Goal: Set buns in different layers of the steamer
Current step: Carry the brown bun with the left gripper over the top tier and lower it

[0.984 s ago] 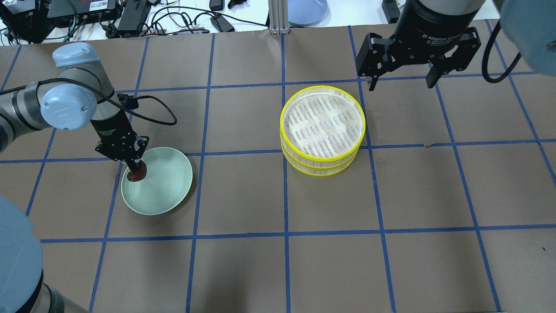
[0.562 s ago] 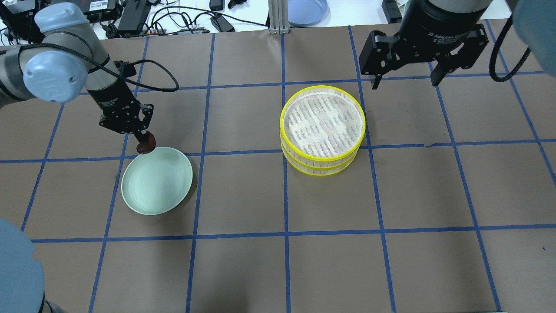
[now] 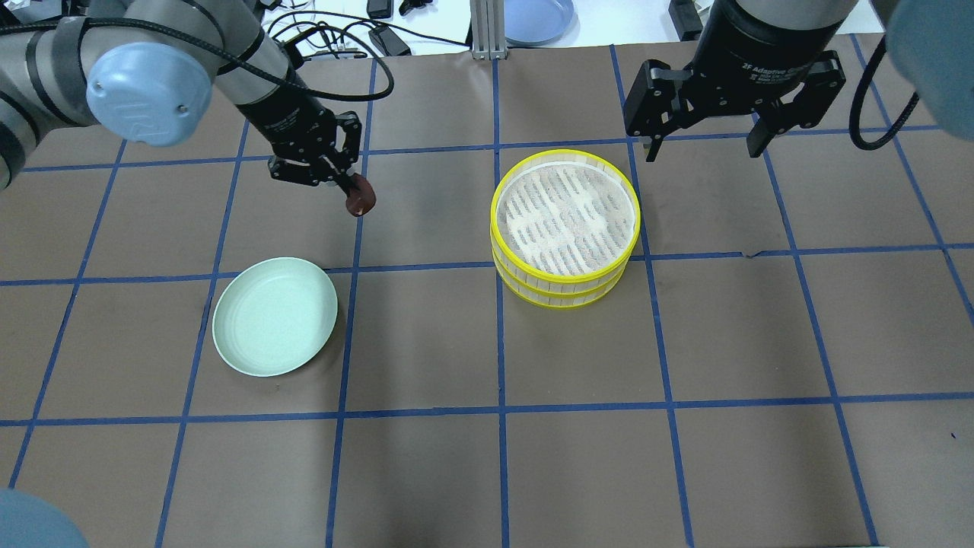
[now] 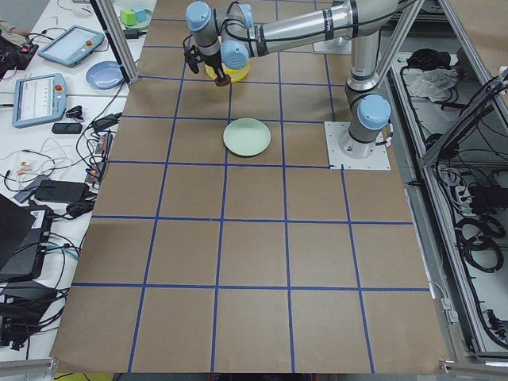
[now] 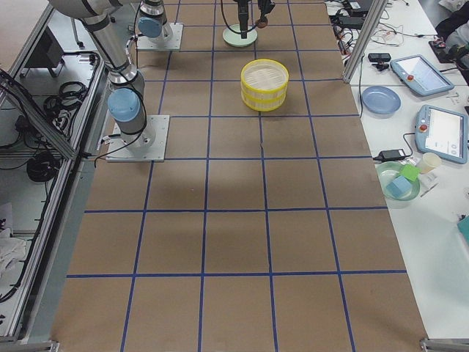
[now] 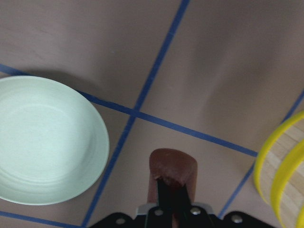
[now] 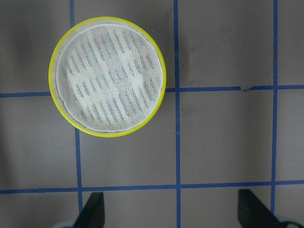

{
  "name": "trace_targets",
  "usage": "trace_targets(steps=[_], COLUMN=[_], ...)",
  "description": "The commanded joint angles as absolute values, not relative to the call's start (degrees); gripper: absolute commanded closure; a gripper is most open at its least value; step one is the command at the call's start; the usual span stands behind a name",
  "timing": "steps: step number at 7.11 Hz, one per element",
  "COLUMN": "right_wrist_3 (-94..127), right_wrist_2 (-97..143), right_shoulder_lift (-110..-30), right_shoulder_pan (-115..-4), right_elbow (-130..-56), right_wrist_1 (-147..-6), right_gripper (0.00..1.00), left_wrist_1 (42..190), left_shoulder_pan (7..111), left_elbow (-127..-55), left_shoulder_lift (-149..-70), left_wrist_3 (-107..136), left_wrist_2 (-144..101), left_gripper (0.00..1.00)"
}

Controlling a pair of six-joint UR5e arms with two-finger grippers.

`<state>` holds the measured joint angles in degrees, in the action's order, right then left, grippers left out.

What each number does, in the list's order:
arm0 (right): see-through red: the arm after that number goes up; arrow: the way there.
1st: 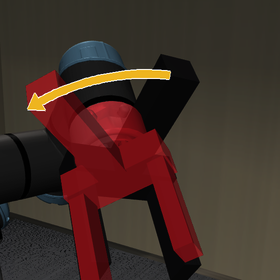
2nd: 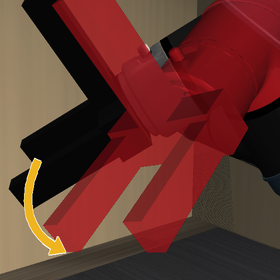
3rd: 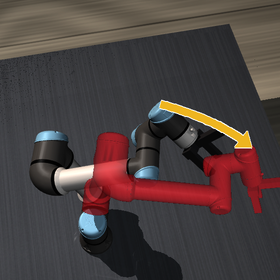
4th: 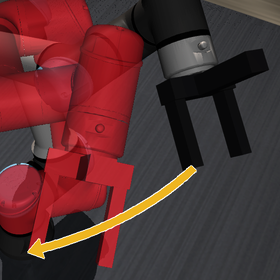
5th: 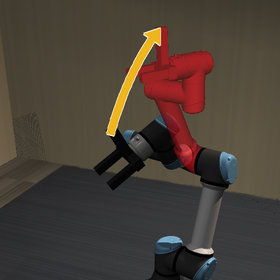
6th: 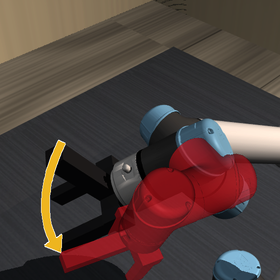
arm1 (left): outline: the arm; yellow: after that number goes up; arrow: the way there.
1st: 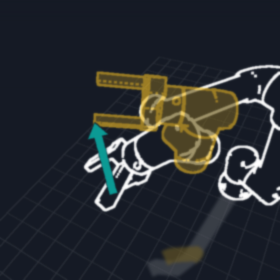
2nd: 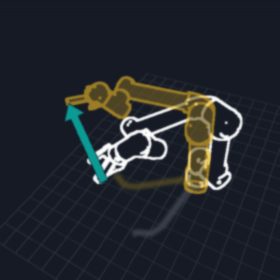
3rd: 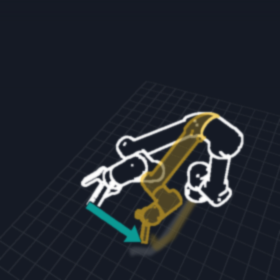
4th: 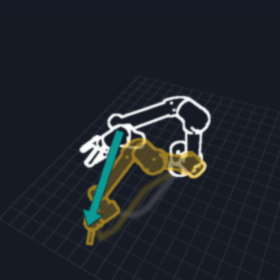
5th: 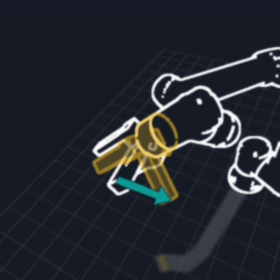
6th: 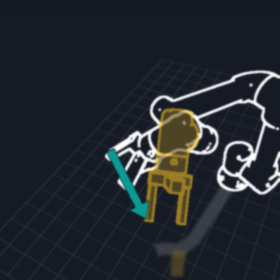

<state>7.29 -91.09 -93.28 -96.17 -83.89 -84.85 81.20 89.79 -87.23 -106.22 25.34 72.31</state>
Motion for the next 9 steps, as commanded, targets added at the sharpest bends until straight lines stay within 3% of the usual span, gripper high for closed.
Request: trace_targets(steps=[1,7,9], right_wrist_3=[7.4,7.4,7.4], right_wrist_2=[-90.8,-90.9,-90.9], right_shoulder_lift=[-93.1,-93.3,-93.3], right_shoulder_pan=[-96.1,-95.9,-95.9], right_elbow=[-83.9,-84.0,-84.0], right_wrist_1=[-84.7,-84.3,-84.5], right_gripper=[0.0,0.0,0.0], left_wrist_1=[74.4,54.2,54.2], left_shoulder_pan=[95.4,103.3,103.3], left_elbow=[-87.2,-90.3,-90.3], left_shoulder_lift=[-107.0,-114.6,-115.0], left_wrist_3=[33.4,40.5,43.1], left_wrist_2=[63.9,50.9,51.6], left_gripper=[1.0,1.0,0.01])
